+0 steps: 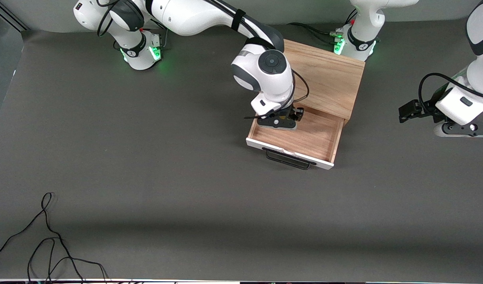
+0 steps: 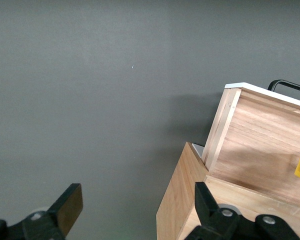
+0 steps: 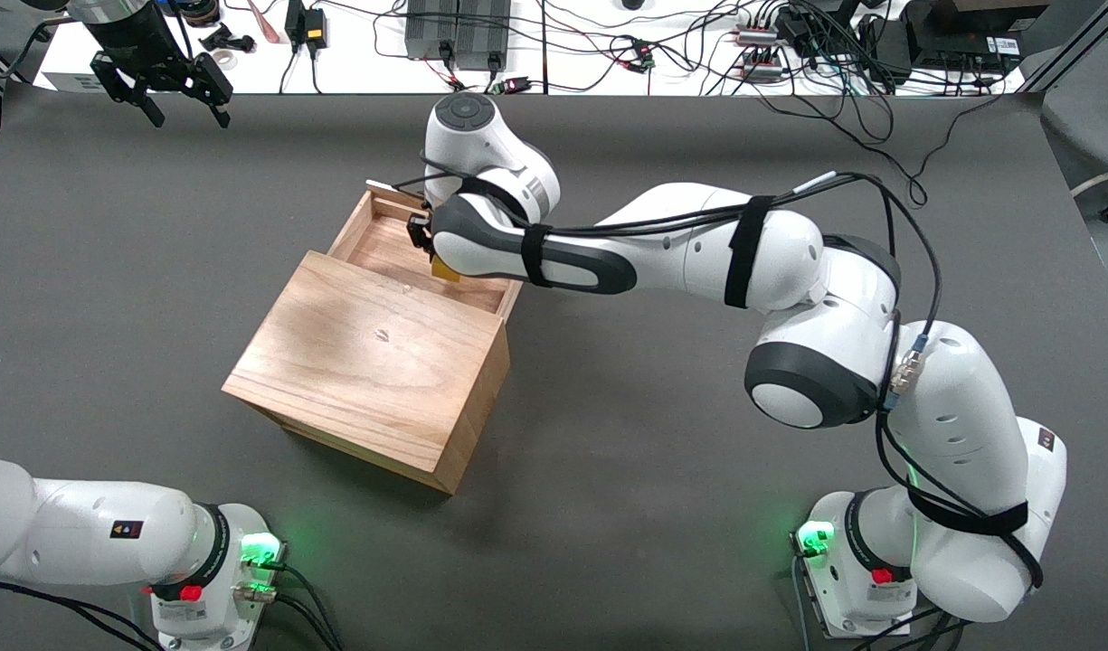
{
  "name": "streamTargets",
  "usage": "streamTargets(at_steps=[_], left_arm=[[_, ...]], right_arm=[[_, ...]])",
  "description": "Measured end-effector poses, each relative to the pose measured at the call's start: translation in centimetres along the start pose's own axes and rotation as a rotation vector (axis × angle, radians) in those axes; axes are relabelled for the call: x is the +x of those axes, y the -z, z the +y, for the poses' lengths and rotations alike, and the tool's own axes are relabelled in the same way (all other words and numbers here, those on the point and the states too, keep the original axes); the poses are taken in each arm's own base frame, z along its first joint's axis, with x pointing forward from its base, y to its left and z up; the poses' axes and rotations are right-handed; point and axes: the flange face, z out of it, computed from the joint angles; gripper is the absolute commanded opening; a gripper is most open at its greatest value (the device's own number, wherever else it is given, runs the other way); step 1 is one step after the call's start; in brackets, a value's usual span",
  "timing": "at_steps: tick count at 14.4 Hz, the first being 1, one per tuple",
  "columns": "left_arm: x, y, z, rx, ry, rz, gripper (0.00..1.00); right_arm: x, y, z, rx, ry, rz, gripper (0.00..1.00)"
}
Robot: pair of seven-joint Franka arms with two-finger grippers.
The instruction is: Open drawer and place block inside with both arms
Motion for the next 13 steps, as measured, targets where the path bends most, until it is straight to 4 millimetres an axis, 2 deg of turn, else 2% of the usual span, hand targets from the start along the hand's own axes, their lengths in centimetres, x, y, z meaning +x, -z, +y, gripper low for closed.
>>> streamTargets(at_steps=[2,3,4,5,10,13], left_arm=[[0.46,0.21,0.00,-0.001,0.000,0.006,1.00],[0.68,0.20,-0.04,-0.001,0.001,0.007,1.00],[0.84,0.07,-0.17,-0.001,0.003,0.005,1.00],[0.94,-0.03,-0.40,-0.002,0.007,0.003,1.00],[0.96,0.04,0.02,-0.002,-0.001,0.002,1.00],[0.97,0.03,-0.39,-0.002,0.006,0.002,1.00]], right_arm=[[-0.29,-0.40,-0.02,-0.005,-0.006,-0.002,0.39],[-0.42,-0.50,-0.05,-0.007,-0.006,-0.002,0.44],[-0.59,-0.56,-0.09,-0.008,-0.005,-0.003,0.74],[-0.76,-0.62,-0.13,-0.009,-0.004,-0.004,1.00],[-0.86,-1.11,0.07,-0.028,-0.010,0.016,1.00],[-0.72,-0.87,0.03,-0.025,-0.013,0.021,1.00]])
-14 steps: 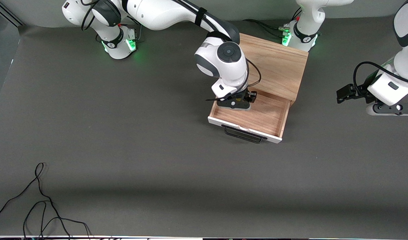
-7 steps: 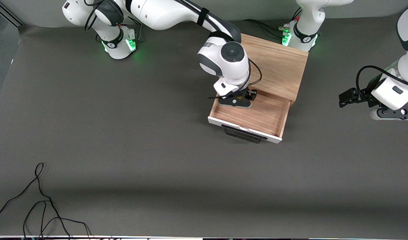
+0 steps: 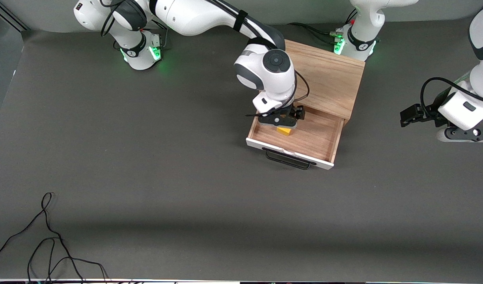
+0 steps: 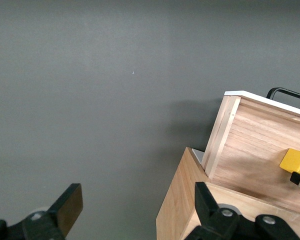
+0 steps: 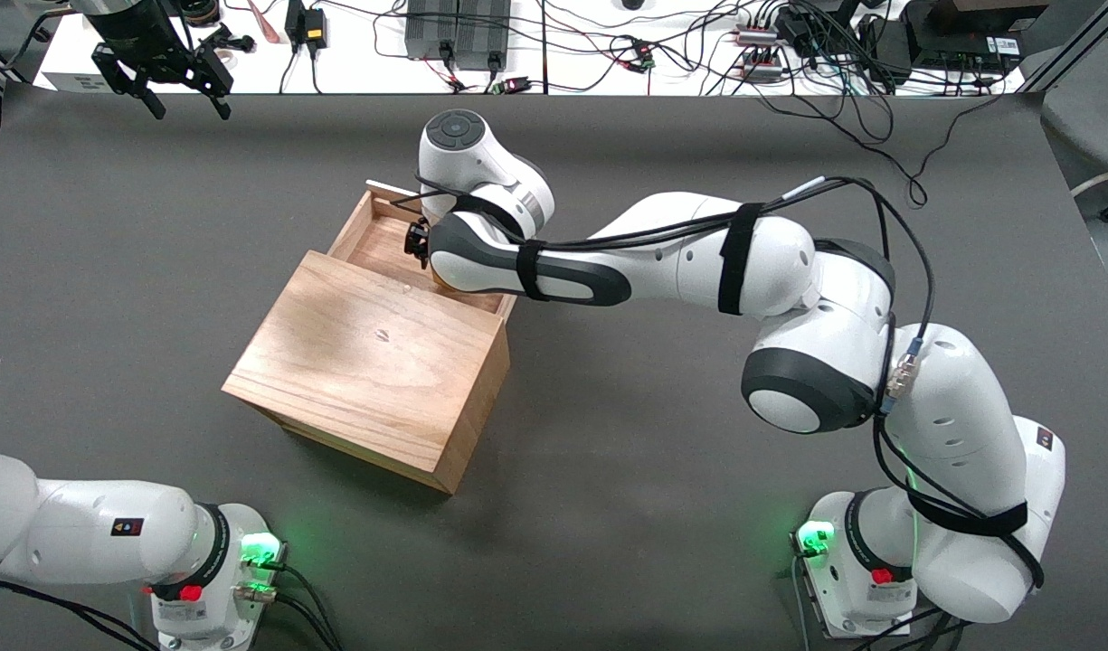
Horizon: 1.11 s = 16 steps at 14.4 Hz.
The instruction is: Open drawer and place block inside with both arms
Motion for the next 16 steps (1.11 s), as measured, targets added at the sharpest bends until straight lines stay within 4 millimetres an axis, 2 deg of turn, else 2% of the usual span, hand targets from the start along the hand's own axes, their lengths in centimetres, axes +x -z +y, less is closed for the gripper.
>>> streamTargets(at_steps=[2,4,6,9,12,14,16], left_arm=[[0.0,0.0,-0.2,0.000,0.004,-0.001,1.00],[0.0,0.0,-0.2,0.000,0.004,-0.003,1.00],[-0.2,0.0,-0.3,0.007,0.003,-0.011,1.00],[-0.7,-0.1,-0.5,0.036,-0.003,-0.014,1.00],[-1.2,0.2,-0.4,0.038,-0.007,-0.016,1.00],[-1.5,0.4,-0.2,0.039,-0.011,-0.022,1.00],[-1.6,0.6,-0.1,0.038,-0.014,-0.018,1.00]], right_arm=[[0.6,0.9,0.0,0.006,-0.006,0.010,1.00],[2.0,3.4,0.5,-0.010,-0.021,0.032,1.00],[4.9,8.1,2.0,-0.030,-0.061,0.082,1.00],[10.4,16.8,6.0,-0.047,-0.134,0.167,1.00],[16.1,23.2,11.9,-0.025,-0.205,0.205,1.00],[20.5,26.7,17.8,-0.004,-0.179,0.179,1.00],[23.8,29.8,24.8,0.003,-0.140,0.158,1.00]])
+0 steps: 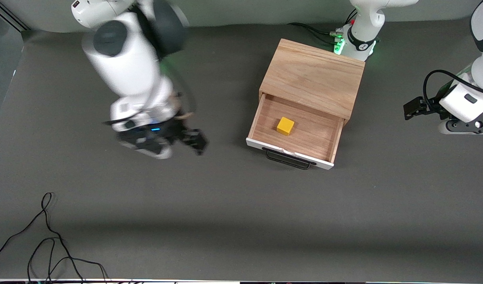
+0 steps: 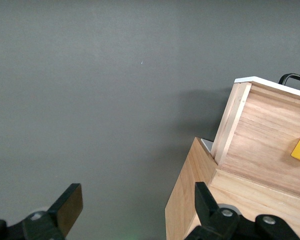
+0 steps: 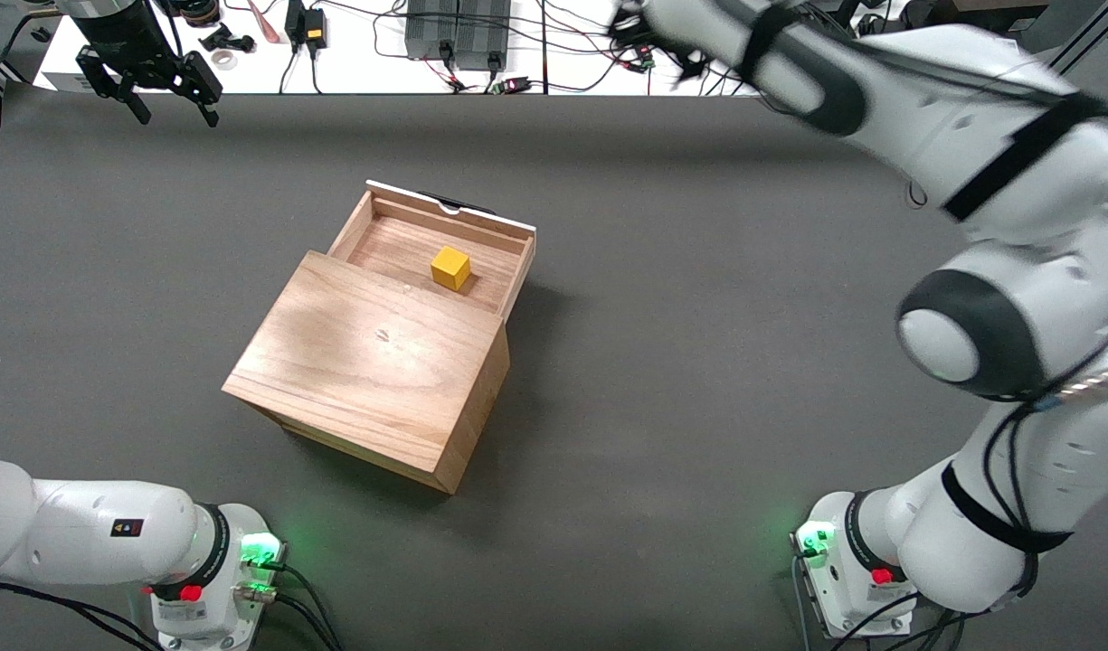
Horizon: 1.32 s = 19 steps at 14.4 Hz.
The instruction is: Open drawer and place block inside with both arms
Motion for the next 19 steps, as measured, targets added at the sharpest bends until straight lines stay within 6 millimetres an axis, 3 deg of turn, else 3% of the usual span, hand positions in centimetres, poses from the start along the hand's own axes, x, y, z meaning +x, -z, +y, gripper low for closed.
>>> streamTargets(at_steps=[4,7,8,11,19], left_arm=[[-0.1,0.1,0.2,-0.004,-0.004,0.001,1.00],[-0.1,0.0,0.3,-0.005,-0.005,0.000,1.00],[-0.1,0.0,0.3,-0.005,-0.005,-0.001,1.00],[-0.1,-0.2,0.3,-0.005,-0.005,-0.005,1.00],[-0.1,-0.4,0.3,-0.005,-0.006,-0.009,1.00]], right_arm=[[4.8,3.9,12.0,-0.011,0.087,-0.024,1.00],[7.4,5.5,19.0,-0.028,0.121,-0.039,1.00],[8.0,5.8,20.6,-0.034,0.132,-0.046,1.00],[9.0,6.4,23.2,-0.040,0.143,-0.051,1.00],[9.5,5.9,24.1,-0.033,0.213,-0.066,1.00]])
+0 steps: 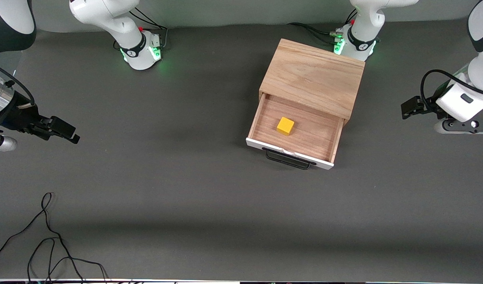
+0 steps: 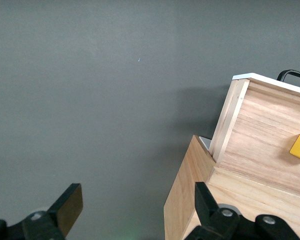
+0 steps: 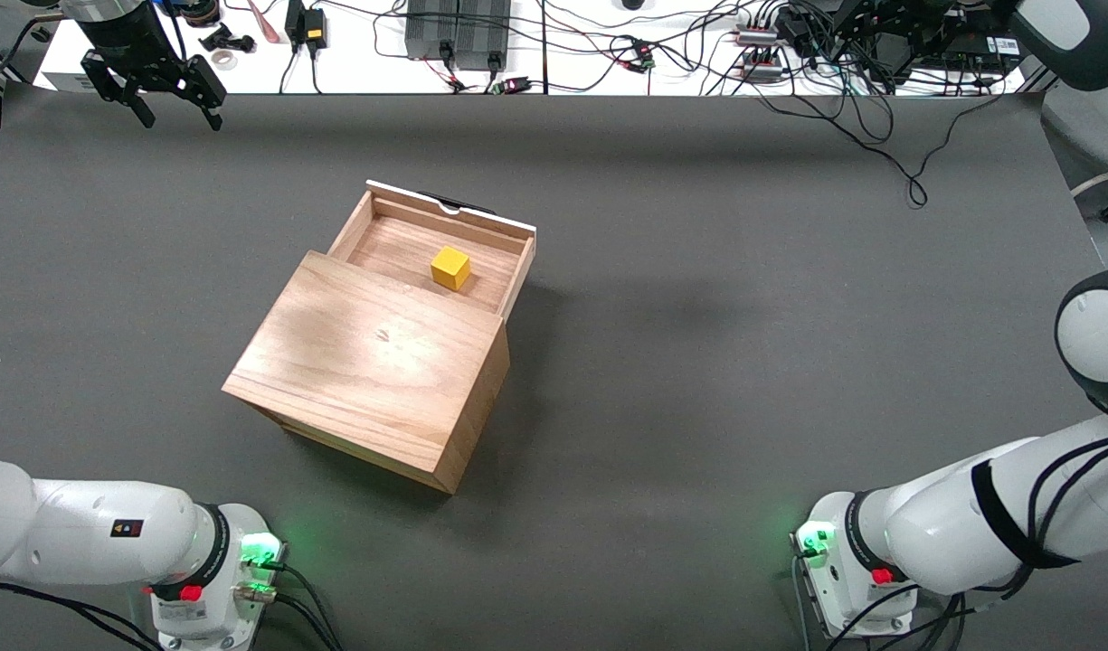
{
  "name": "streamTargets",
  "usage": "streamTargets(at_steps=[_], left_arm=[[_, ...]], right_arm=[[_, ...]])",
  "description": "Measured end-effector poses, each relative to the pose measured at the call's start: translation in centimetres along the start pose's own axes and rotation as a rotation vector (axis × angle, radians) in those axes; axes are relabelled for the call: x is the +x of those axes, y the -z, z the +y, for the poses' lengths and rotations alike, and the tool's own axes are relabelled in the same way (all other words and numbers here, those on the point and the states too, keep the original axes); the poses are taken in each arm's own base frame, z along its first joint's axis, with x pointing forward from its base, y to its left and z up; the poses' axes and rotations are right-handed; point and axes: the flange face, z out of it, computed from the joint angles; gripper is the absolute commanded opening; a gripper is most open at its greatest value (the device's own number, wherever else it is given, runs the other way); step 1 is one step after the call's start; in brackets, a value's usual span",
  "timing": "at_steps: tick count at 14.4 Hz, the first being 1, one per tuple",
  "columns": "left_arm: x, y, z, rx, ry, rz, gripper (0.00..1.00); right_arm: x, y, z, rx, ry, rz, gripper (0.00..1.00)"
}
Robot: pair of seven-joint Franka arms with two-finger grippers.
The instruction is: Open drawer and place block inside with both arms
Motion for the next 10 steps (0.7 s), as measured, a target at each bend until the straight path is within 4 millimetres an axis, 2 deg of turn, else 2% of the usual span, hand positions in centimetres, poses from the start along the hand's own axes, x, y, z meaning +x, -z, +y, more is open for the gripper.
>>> streamTargets(at_steps=[4,10], left_arm=[[0.0,0.0,0.0,0.000,0.000,0.000,1.00],[0.0,0.0,0.0,0.000,0.000,0.000,1.00]], right_arm=[[0.1,0.2,0.7,0.006,-0.006,-0.005,1.00],[-1.1,0.0,-0.3,-0.031,0.030,-0.073,1.00]])
